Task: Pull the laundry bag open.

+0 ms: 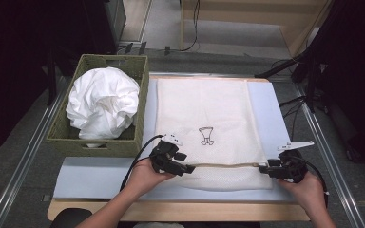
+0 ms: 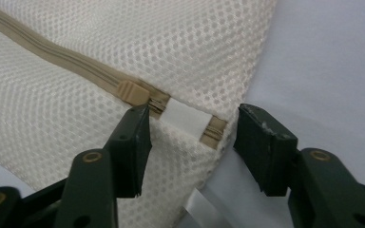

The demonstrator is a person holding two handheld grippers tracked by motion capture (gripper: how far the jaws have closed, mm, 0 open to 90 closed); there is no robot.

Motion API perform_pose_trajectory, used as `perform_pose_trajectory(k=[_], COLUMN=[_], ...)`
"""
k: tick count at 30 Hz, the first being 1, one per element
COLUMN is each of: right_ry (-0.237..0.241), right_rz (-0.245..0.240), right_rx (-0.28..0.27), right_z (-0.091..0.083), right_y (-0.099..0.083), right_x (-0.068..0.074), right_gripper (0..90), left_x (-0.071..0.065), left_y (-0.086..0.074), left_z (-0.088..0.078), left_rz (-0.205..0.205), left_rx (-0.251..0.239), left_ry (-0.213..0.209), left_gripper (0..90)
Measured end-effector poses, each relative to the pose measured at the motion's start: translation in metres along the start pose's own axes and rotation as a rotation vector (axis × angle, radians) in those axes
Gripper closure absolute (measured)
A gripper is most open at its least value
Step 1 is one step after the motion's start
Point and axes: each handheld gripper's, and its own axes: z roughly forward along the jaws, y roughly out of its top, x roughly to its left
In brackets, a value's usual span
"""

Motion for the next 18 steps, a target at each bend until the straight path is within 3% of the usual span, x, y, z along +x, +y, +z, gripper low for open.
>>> perform_pose_trajectory(k=[6, 7, 11, 14, 16, 18], right_ry=[-0.032, -0.059, -0.083, -0.08, -0.052, -0.035], right_rz=[0.01, -0.008, -0.018, -0.017, -0.004, 0.002], right_rx=[0.017, 0.029, 0.041, 0.045, 0.051, 0.06], right_z=[0.003, 0.004, 0.005, 0.005, 0.006, 0.007], right_y=[0.004, 0.006, 0.007, 0.008, 0.01, 0.012], right_x=[0.006, 0.008, 0.011, 0.012, 0.012, 0.012], right_gripper=[53.1, 57.3, 64.0, 67.9, 78.7, 80.4], left_x=[0.0, 0.0, -0.001, -0.001, -0.001, -0.001], left_y=[0.0, 0.0, 0.0, 0.0, 0.0, 0.0], left_z=[0.001, 0.001, 0.001, 0.001, 0.001, 0.001], left_rz=[-0.002, -0.002, -0.003, -0.007, -0.009, -0.005], left_rx=[0.0, 0.002, -0.002, 0.0, -0.002, 0.003], left_ry=[0.001, 0.002, -0.001, -0.005, -0.009, -0.012], left_gripper=[39.3, 39.2, 39.3, 39.5, 39.9, 40.4])
